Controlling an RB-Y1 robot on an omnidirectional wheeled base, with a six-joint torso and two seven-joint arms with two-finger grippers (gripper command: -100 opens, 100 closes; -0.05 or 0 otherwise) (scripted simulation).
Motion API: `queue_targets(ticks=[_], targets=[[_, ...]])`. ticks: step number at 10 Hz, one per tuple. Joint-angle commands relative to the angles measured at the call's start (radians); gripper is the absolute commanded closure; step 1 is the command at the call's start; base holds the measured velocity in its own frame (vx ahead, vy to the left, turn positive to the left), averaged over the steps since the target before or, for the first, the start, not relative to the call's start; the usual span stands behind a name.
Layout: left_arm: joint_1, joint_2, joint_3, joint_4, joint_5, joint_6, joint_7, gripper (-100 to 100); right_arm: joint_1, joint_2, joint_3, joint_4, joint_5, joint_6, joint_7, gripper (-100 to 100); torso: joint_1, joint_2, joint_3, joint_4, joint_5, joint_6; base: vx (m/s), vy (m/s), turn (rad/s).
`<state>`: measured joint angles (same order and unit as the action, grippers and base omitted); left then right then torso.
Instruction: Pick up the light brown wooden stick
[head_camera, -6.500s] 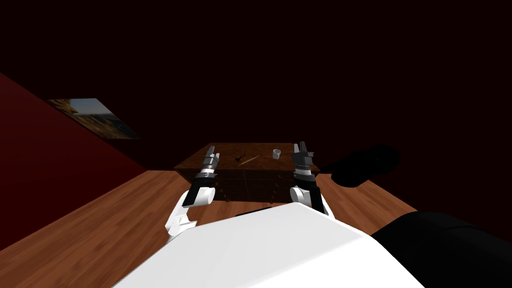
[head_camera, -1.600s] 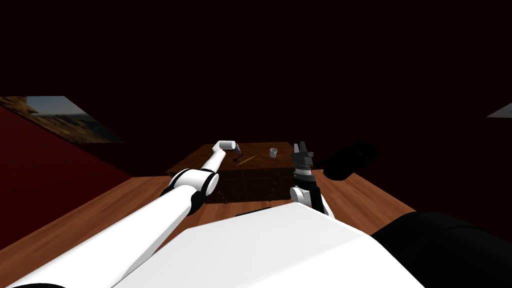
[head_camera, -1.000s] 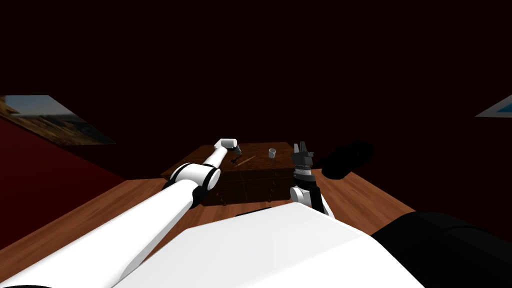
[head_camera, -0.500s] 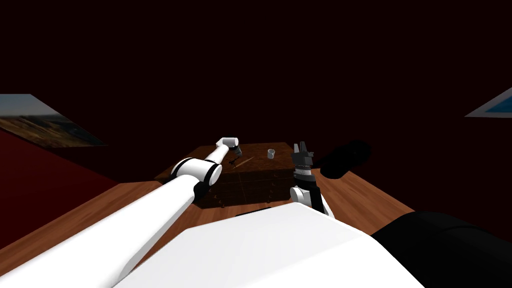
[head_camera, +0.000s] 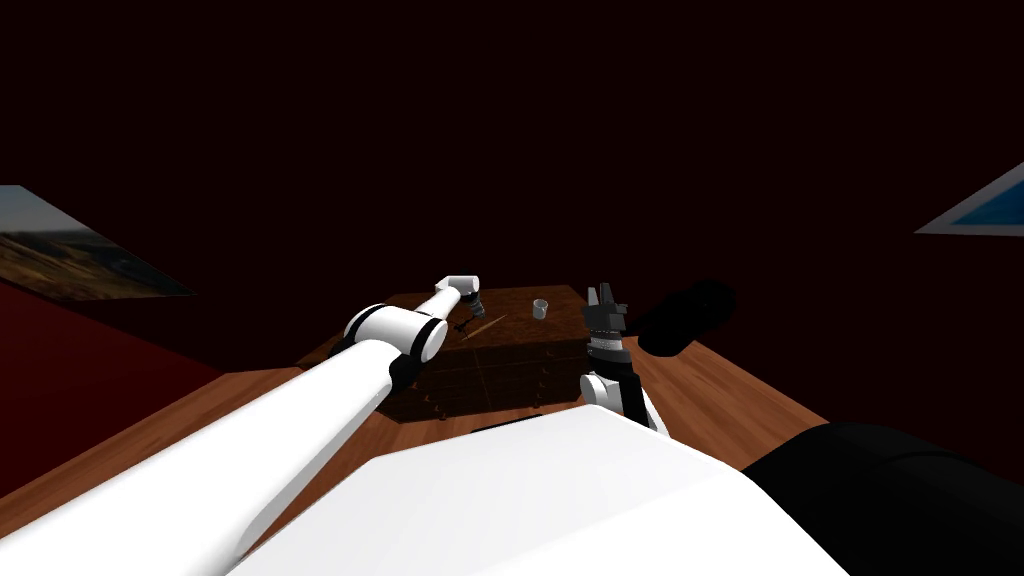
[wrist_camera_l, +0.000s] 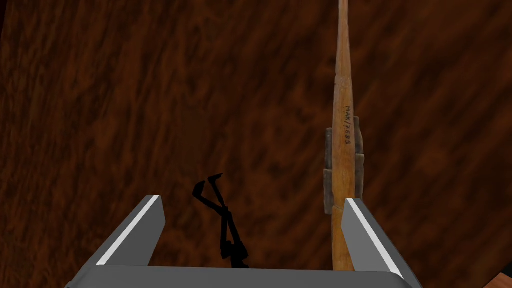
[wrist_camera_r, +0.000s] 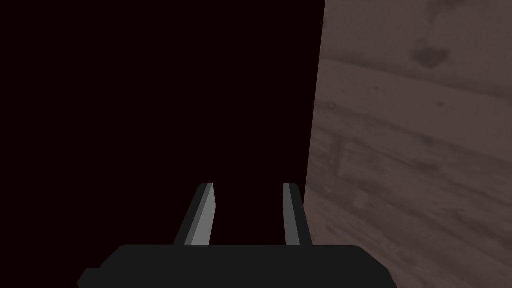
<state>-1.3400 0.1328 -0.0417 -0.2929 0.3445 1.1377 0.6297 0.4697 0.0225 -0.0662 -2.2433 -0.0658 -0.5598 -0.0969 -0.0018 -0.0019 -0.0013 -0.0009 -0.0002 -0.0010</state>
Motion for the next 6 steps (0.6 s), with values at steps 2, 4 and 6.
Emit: queue_targets(ticks=[2, 4, 6], targets=[[-0.009, -0.007, -0.005, 0.010, 0.002, 0.058, 0.030, -100, 0.000, 0.000, 0.000, 0.000, 0.000, 0.000, 0.000, 0, 0.001, 0.001, 0.000, 0.000, 0.000, 0.000, 0.023, -0.010, -0.017], [-0.009, -0.007, -0.005, 0.028, 0.002, 0.058, 0.030, -100, 0.000, 0.000, 0.000, 0.000, 0.000, 0.000, 0.000, 0, 0.001, 0.000, 0.000, 0.000, 0.000, 0.000, 0.028, -0.008, -0.017], [-0.033, -0.015, -0.007, 0.081, 0.007, 0.083, 0.048, -100, 0.000, 0.000, 0.000, 0.000, 0.000, 0.000, 0.000, 0, 0.001, 0.002, 0.001, 0.000, 0.000, 0.000, 0.016, -0.006, -0.023]])
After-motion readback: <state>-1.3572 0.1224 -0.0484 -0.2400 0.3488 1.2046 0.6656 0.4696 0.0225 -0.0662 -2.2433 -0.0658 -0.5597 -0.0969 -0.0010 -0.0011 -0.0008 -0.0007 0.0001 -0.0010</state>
